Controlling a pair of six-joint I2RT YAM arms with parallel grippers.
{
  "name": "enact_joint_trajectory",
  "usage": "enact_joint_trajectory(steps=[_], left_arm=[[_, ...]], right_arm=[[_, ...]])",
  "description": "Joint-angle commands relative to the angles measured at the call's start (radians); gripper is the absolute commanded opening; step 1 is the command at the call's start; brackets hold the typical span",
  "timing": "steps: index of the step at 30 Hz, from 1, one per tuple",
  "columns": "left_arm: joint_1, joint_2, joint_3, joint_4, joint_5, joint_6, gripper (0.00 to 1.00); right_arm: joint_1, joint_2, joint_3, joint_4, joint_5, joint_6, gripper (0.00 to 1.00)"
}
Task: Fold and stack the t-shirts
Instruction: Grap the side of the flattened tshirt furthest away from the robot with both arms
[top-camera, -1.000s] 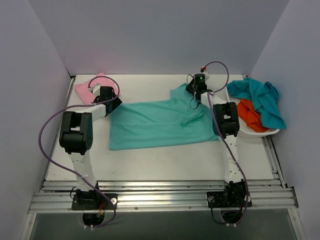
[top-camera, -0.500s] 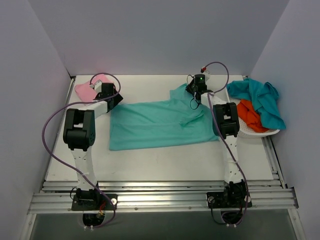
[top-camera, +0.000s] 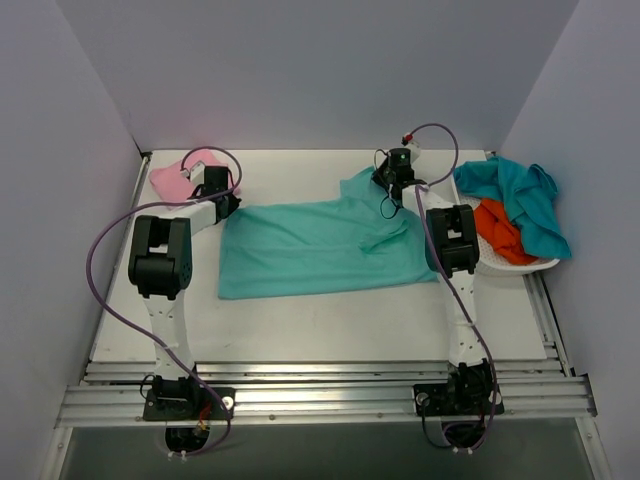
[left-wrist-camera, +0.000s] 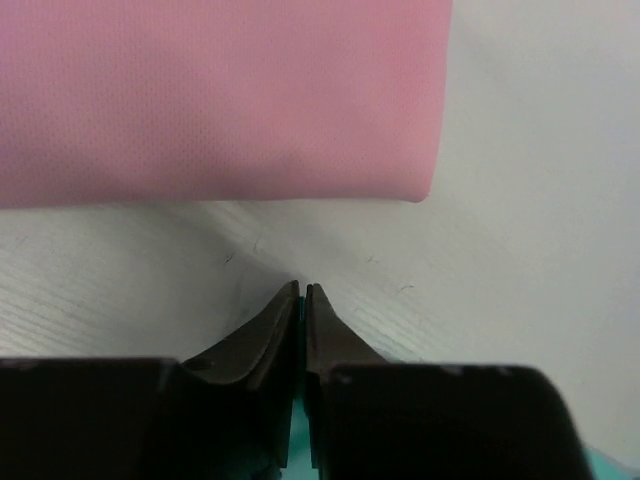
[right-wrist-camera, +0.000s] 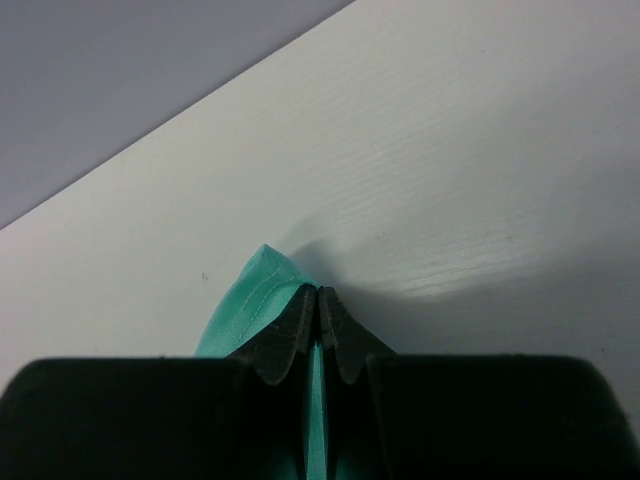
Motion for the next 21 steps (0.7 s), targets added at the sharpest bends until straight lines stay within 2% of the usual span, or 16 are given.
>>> enact_joint_trajectory(steps=[1, 2, 7, 14, 21], left_arm=[[0.013, 0.007, 0.056, -0.005, 0.005, 0.003, 0.11], [0.016, 0.007, 0.058, -0.008, 0.005, 0.003, 0.07], [0.022, 0.001, 0.075, -0.028, -0.002, 0.009, 0.03], [0.033, -0.018, 0.119, -0.069, -0.007, 0.024, 0.02], [0.033, -0.056, 0.104, -0.066, -0.002, 0.037, 0.02]], right_arm=[[-0.014, 0.005, -0.026, -0.075, 0.006, -0.014, 0.00], [-0.014, 0.003, -0.027, -0.074, 0.006, -0.012, 0.00], [-0.017, -0.037, -0.024, -0.066, 0.005, -0.015, 0.00], [-0.020, -0.141, -0.034, -0.064, 0.003, -0.035, 0.00], [-0.016, -0.238, -0.145, -0.003, -0.004, -0.034, 0.00]])
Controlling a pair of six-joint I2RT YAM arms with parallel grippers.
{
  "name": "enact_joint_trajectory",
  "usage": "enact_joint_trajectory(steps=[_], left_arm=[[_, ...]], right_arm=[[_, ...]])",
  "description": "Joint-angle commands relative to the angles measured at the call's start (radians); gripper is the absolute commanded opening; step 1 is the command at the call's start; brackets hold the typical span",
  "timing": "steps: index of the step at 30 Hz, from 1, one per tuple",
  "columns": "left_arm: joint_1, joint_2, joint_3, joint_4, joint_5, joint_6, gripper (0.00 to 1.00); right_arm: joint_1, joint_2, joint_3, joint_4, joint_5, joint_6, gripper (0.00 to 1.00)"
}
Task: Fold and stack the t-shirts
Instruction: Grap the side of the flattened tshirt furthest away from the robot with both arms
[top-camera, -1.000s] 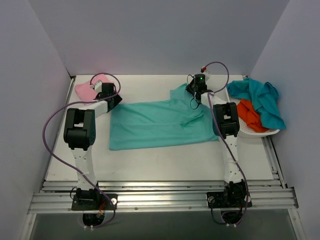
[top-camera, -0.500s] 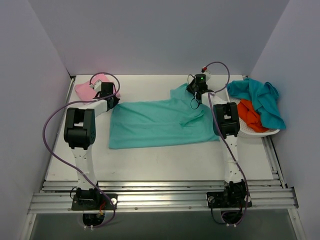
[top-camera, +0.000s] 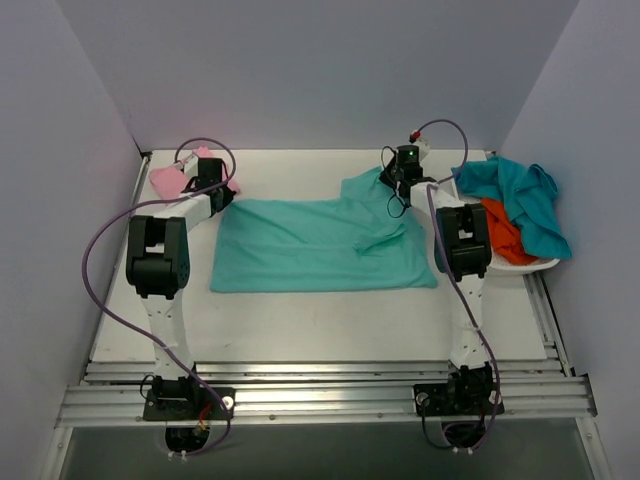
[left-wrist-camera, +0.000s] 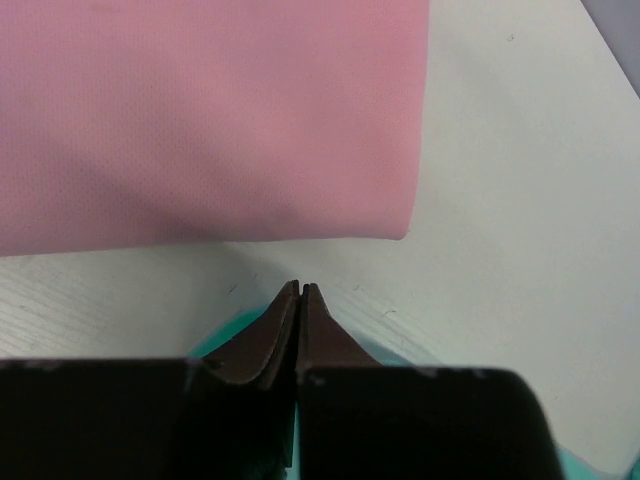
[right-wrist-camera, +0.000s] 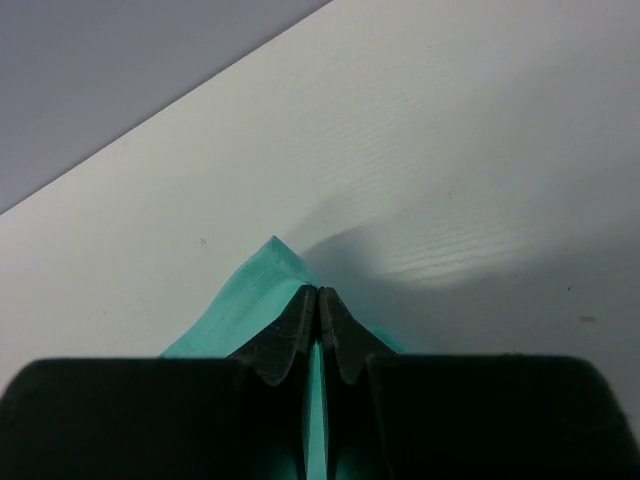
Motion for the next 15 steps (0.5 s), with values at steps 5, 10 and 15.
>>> enact_joint_trajectory(steps=[5, 10, 15], left_arm=[[0.007, -0.091, -0.014, 0.016, -0.003, 0.024, 0.02], [0.007, -0.140, -0.064, 0.030, -0.002, 0.027, 0.02], [0.007, -0.203, -0.124, 0.046, 0.002, 0.024, 0.02]], right_arm=[[0.002, -0.169, -0.083, 0.048, -0.005, -0.024, 0.00], [0.016, -0.255, -0.163, 0.067, 0.008, -0.036, 0.00], [0.028, -0.346, -0.282, 0.093, 0.019, -0.036, 0.00]])
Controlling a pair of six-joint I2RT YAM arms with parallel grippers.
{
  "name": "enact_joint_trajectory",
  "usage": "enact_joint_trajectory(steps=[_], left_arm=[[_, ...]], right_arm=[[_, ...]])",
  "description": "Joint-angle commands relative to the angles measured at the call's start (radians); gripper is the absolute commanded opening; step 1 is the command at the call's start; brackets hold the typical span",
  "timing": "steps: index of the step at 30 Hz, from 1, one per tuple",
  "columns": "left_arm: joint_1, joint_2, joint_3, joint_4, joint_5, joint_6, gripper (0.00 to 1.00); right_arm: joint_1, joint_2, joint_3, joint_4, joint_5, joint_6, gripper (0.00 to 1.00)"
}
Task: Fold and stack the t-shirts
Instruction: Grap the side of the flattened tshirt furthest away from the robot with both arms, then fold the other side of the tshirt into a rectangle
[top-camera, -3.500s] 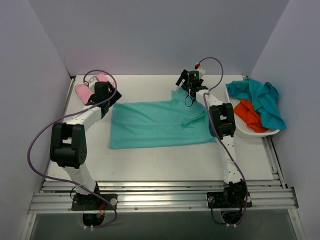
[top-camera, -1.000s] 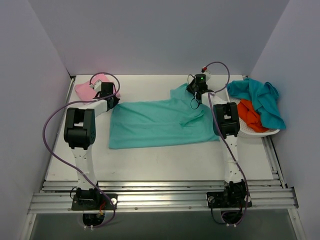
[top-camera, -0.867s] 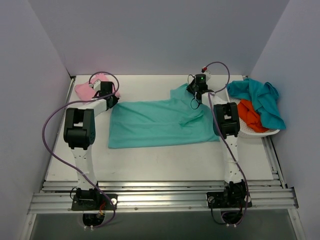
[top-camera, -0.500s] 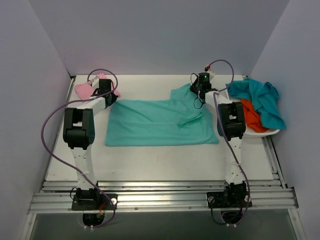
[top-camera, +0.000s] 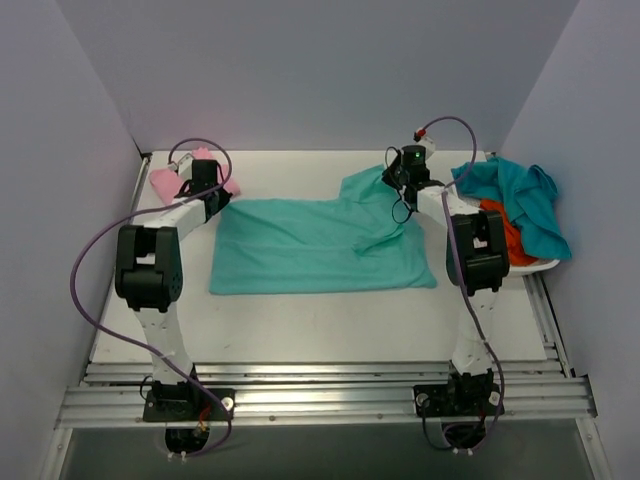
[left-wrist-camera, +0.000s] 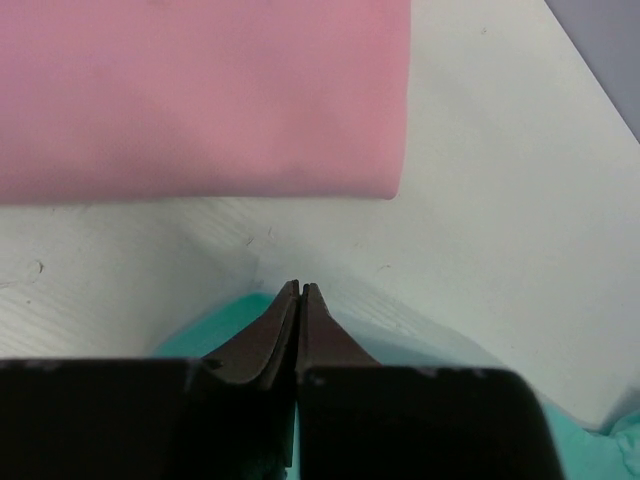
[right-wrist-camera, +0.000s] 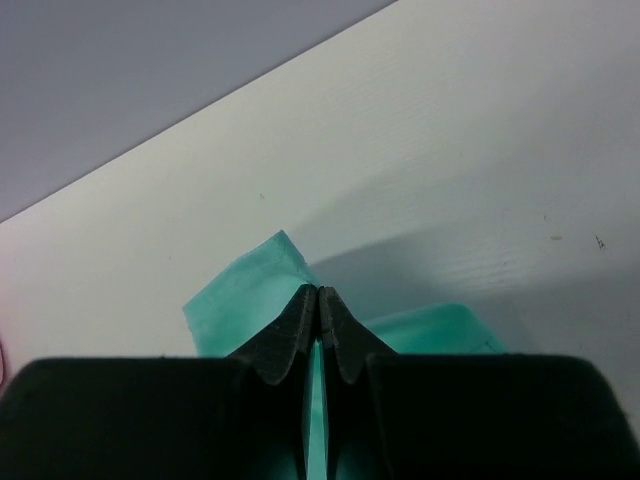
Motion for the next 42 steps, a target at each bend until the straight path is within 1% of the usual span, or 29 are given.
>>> enact_joint_trajectory(steps=[1, 7, 8, 13, 20, 29, 32, 36, 42], left_arm=[[0.006, -0.096, -0.040, 0.043, 0.000, 0.010, 0.02], [0.007, -0.179, -0.142, 0.066, -0.003, 0.009, 0.02], [0.007, -0.199, -0.170, 0.072, -0.006, 0.009, 0.02], [0.007, -0.258, -0.260, 0.091, -0.011, 0.003, 0.02], [0.006, -0.352, -0.385, 0.133, -0.023, -0.007, 0.02], [0.003, -0.415, -0.448, 0.132, -0.083, 0.018, 0.02], [0.003, -0.430, -0.472, 0.137, -0.108, 0.026, 0.02], [-0.002, -0.455, -0.517, 0.152, -0.103, 0.024, 0.02], [-0.036, -0.502, -0.604, 0.170, -0.121, 0.003, 0.03]], right_arm=[[0.018, -0.120, -0.066, 0.047, 0.025, -0.017, 0.00], [0.042, -0.238, -0.215, 0.073, 0.038, -0.018, 0.00], [0.045, -0.254, -0.233, 0.075, 0.071, -0.018, 0.00], [0.062, -0.369, -0.355, 0.091, 0.093, -0.018, 0.00], [0.068, -0.531, -0.565, 0.111, 0.125, -0.006, 0.00], [0.068, -0.720, -0.747, 0.091, 0.191, 0.009, 0.00], [0.071, -0.763, -0.800, 0.091, 0.197, 0.020, 0.00], [0.082, -0.806, -0.867, 0.094, 0.214, 0.028, 0.00], [0.096, -0.877, -1.020, 0.147, 0.238, 0.069, 0.00]])
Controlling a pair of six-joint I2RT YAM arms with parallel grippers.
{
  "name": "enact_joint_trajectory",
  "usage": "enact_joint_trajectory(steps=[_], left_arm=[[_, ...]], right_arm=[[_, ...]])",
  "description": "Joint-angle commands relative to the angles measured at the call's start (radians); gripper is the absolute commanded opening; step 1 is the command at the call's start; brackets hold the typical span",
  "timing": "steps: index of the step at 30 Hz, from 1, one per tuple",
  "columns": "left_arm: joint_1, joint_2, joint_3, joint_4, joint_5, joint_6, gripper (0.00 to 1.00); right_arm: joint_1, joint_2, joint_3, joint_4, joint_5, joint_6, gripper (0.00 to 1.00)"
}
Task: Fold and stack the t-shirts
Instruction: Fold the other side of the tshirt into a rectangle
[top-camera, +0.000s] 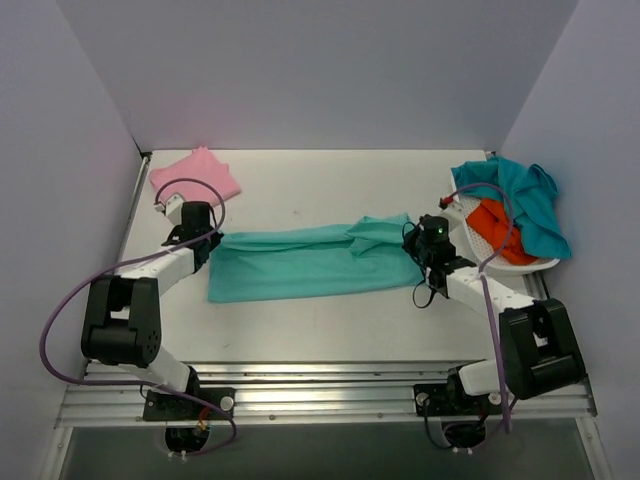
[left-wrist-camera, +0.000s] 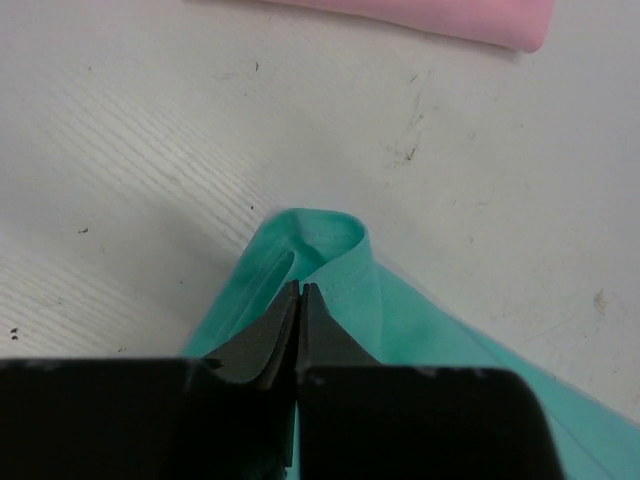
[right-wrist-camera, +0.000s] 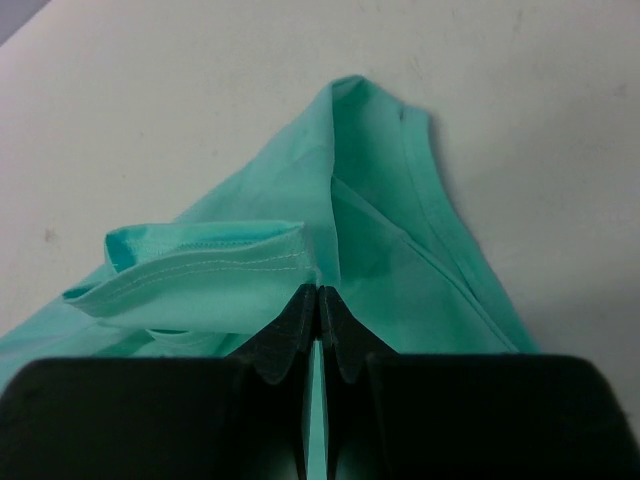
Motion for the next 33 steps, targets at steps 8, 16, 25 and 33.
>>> enact_joint_trajectory(steps=[8, 16, 25, 33], left_arm=[[-0.066, -0.107, -0.119, 0.016, -0.097, -0.089, 0.07], [-0.135, -0.096, -0.070, -0.227, -0.238, -0.217, 0.66], [-0.163, -0.145, -0.122, -0.283, -0.307, -0.331, 0.75], [-0.184, -0.398, -0.124, -0.313, -0.379, -0.290, 0.75]], right_arm=[[0.027, -0.110, -0.208, 0.077, 0.112, 0.112, 0.00], [0.041, -0.125, -0.282, 0.065, 0.162, 0.189, 0.00], [0.070, -0.153, -0.299, -0.050, 0.233, 0.326, 0.47], [0.127, -0.285, -0.257, -0.124, 0.313, 0.387, 0.58]])
